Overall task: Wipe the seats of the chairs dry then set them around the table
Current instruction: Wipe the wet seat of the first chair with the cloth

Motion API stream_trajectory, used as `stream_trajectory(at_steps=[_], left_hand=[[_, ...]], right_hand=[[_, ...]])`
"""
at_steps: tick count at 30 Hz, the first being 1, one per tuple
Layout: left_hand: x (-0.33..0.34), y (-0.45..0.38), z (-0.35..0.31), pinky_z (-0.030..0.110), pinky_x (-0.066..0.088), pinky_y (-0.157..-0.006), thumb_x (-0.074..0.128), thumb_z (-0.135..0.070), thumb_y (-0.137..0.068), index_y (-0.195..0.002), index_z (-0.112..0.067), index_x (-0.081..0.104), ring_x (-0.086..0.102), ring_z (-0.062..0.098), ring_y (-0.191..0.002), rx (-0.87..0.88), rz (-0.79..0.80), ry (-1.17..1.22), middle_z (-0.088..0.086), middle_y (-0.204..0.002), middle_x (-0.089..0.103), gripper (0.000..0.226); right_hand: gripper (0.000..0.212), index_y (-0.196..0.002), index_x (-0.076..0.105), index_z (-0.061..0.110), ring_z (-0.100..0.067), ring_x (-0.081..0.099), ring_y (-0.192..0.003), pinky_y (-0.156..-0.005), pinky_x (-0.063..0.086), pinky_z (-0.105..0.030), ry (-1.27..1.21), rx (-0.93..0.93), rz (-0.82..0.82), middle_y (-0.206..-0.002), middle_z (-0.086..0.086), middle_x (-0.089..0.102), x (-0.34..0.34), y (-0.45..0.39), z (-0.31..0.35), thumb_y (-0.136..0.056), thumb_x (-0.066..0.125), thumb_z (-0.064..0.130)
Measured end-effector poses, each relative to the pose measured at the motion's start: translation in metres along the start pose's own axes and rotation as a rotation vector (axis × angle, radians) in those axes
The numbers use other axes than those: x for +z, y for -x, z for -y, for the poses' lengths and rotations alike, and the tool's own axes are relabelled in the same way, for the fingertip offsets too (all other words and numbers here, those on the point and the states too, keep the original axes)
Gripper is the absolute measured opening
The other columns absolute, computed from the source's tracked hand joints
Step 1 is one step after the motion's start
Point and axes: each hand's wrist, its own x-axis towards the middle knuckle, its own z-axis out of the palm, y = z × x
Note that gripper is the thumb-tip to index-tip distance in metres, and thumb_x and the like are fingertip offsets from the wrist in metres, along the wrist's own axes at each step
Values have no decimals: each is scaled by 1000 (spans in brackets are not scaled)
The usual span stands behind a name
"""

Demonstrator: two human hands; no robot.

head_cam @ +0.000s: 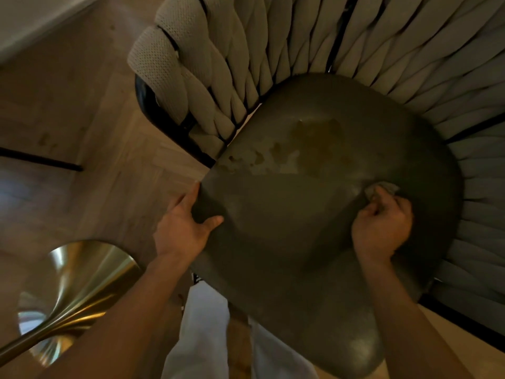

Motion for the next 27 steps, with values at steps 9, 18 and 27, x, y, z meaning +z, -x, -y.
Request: stream_trajectory(at_steps=[9,18,27], left_hand=[[-2,-1,6,45,45,-94,67,-54,-81,-152,-39,18,41,28,-132,42,25,62,2,-151,34,88],[-1,-9,19,34,43,-76,66,-26,-90,-143,-23,43,58,29,-105,54,32,107,12,-132,54,58],[-17,-4,9,44,42,-101,76,-48,-73,-146,-31,35,43,27,-128,146,19,157,6,-144,42,85]], right_hand=[[37,-111,70,15,-30,59,-92,-82,50,-36,-78,-322,310,-106,-11,63,58,101,136,-76,62,9],[27,-110,67,12,-31,48,-102,-81,46,-40,81,-681,550,-119,-11,55,88,129,201,-87,53,11],[40,-117,65,17,-33,52,-96,-82,50,-43,80,-426,333,-112,-16,55,55,87,142,-78,63,12]])
